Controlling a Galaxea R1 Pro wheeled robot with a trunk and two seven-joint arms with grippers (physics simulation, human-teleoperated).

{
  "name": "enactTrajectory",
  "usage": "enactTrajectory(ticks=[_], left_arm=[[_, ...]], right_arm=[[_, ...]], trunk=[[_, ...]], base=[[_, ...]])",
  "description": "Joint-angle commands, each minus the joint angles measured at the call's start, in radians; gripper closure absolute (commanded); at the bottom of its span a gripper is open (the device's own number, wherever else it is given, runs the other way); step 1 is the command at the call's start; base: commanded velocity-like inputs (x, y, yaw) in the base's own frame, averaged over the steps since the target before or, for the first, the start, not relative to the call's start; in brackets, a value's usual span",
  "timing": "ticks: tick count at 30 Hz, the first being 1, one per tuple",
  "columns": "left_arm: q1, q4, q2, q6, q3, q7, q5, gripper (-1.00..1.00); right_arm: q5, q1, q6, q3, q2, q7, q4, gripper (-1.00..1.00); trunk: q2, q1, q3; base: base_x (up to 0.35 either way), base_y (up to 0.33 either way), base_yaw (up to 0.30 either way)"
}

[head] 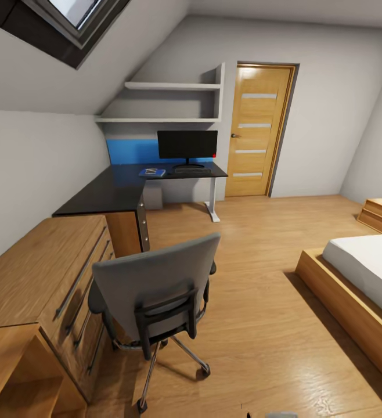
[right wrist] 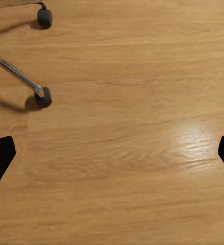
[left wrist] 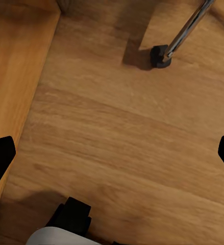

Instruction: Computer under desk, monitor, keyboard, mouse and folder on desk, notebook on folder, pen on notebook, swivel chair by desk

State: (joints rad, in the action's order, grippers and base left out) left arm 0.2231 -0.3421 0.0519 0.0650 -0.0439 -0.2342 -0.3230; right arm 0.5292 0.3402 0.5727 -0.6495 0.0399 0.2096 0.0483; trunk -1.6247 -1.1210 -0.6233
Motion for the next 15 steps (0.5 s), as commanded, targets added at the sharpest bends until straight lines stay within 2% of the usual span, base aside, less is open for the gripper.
enactTrajectory(ticks=[1, 2, 3, 7, 13, 15], left_arm=[[0.022, -0.002, -0.001, 0.003, -0.004, 0.001, -0.005, -1.0], [0.033, -0.003, -0.002, 0.003, -0.004, 0.001, -0.006, -1.0], [0.068, -0.004, -0.007, 0.001, -0.004, 0.001, -0.006, -1.0], [0.108, -0.001, -0.012, 0.0, -0.004, 0.001, -0.007, -1.0], [0.12, 0.05, -0.01, 0.008, -0.001, 0.001, -0.004, -1.0], [0.122, 0.059, -0.009, 0.012, -0.002, 0.0, -0.004, -1.0]], right_arm=[[0.006, 0.001, -0.001, -0.005, -0.001, 0.009, 0.063, -1.0], [0.006, 0.002, -0.003, -0.004, -0.001, 0.01, 0.082, -1.0], [0.008, 0.007, -0.009, 0.003, -0.002, 0.018, 0.122, -1.0], [0.011, 0.027, -0.013, 0.01, -0.002, 0.045, 0.157, -1.0], [0.012, 0.036, 0.003, 0.008, 0.003, 0.061, 0.133, -1.0], [0.013, 0.037, 0.008, 0.007, 0.024, 0.062, 0.088, -1.0]], trunk=[[-0.008, -0.004, -0.004], [-0.015, -0.008, -0.007], [-0.022, -0.012, -0.01], [-0.05, -0.027, -0.023], [-0.092, -0.05, -0.042], [-0.106, -0.058, -0.048]], base=[[0.0, 0.0, 0.0], [0.0, 0.0, 0.0], [0.0, 0.0, 0.0], [0.0, 0.0, 0.0], [0.0, 0.0, 0.0], [0.0, 0.0, 0.0]])
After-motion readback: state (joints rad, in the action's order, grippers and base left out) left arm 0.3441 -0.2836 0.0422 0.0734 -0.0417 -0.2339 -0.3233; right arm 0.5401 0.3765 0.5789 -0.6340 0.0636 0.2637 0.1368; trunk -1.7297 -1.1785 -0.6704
